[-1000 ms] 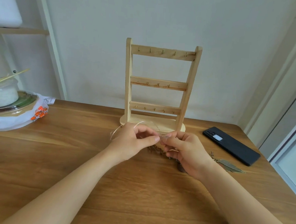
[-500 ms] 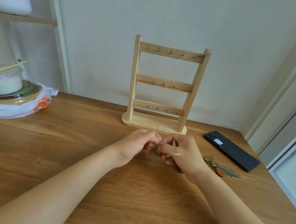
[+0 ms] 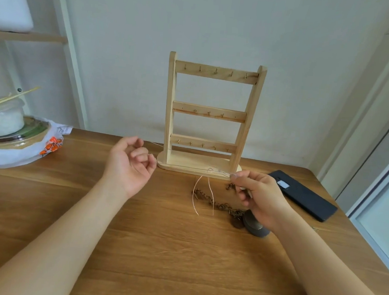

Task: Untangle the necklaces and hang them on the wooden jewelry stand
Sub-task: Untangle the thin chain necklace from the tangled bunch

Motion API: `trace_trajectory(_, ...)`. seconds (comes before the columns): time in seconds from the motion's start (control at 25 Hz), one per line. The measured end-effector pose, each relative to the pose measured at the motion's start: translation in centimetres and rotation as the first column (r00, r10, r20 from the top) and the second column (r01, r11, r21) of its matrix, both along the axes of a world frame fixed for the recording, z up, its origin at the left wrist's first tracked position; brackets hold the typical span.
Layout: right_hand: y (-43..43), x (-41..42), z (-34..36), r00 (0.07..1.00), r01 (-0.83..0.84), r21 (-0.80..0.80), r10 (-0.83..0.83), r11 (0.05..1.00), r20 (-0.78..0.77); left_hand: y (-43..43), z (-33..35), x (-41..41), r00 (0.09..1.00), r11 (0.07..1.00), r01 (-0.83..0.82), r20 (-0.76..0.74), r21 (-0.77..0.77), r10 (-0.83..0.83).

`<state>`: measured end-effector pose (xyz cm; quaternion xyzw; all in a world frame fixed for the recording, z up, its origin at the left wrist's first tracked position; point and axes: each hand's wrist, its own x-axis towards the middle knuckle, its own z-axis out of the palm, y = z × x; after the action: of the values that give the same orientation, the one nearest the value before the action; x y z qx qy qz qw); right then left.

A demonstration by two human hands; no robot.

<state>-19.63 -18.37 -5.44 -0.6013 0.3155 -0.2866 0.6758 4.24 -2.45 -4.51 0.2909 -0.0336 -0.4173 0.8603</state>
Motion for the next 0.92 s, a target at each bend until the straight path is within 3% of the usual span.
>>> trace_trajectory(0.2,0.7,0.4,-0.3,0.998,-0.060,-0.013,0.060,0.998,-0.008,-0.6,-0.9,0.3,0.946,0.939,-0.117,0.323,0.324,0.006)
trace_trajectory(0.32,0.9,0.4,-0.2,0.996,-0.092,-0.024,0.093,0.995,0.010,-0.8,-0.9,-0.8,0.756,0.801,-0.374,0.654,0.466,-0.027)
trace_trajectory(0.44,1.4,0.7,-0.3,0.994,-0.112,-0.060,0.113,0.992,0.003,-0.7,-0.7,-2.7,0.545,0.809,-0.462,0.836,0.362,-0.063)
trace_trajectory(0.56,1.9,0.9,-0.3,0.991,-0.135,-0.100,0.135,0.986,-0.007,-0.9,-0.4,-4.2,0.343,0.921,-0.229,0.911,0.317,-0.228)
trace_trajectory(0.68,2.6,1.1,-0.3,0.984,-0.176,-0.127,0.177,0.976,-0.003,-1.4,-1.0,-6.2,0.201,0.919,-0.025,0.903,0.393,-0.381)
trace_trajectory(0.8,2.9,1.2,-0.3,0.978,-0.209,-0.159,0.210,0.965,-0.007,-1.7,-1.8,-6.9,0.146,0.922,-0.076,0.919,0.380,-0.366)
trace_trajectory(0.92,2.9,1.2,-0.5,0.973,-0.232,-0.184,0.231,0.955,-0.026,-1.7,-1.8,-6.7,0.162,0.911,-0.097,0.909,0.402,-0.384)
